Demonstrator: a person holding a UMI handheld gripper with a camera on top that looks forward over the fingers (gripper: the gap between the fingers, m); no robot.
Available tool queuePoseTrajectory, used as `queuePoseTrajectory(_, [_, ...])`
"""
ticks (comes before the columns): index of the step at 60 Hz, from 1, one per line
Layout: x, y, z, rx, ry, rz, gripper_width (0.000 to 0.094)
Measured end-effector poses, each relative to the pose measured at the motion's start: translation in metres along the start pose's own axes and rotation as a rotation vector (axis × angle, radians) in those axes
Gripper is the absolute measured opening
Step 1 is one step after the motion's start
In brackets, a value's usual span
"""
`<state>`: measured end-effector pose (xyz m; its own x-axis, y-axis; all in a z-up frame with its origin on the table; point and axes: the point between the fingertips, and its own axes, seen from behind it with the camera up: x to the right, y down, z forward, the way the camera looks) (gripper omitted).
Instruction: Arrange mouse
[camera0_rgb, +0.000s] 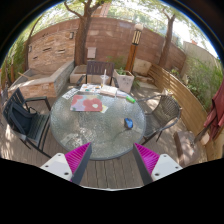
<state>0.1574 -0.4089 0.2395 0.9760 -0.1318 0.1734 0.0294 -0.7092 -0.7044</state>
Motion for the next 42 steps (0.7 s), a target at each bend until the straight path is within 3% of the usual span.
queuePoseTrajectory(7, [0.011, -0.011, -0.014, -0.039, 0.008, 0.016, 0.0850])
queuePoseTrajectory(15, [0.044, 0.016, 0.042, -0.072, 0.012, 0.036, 0.0849])
queuePoseTrajectory(25, [0.099, 0.023, 0.153, -0.045, 0.021, 0.056, 0.0852])
queuePoseTrajectory(42, [0.128, -0.019, 0.351, 0.045, -0.042, 0.080, 0.0838])
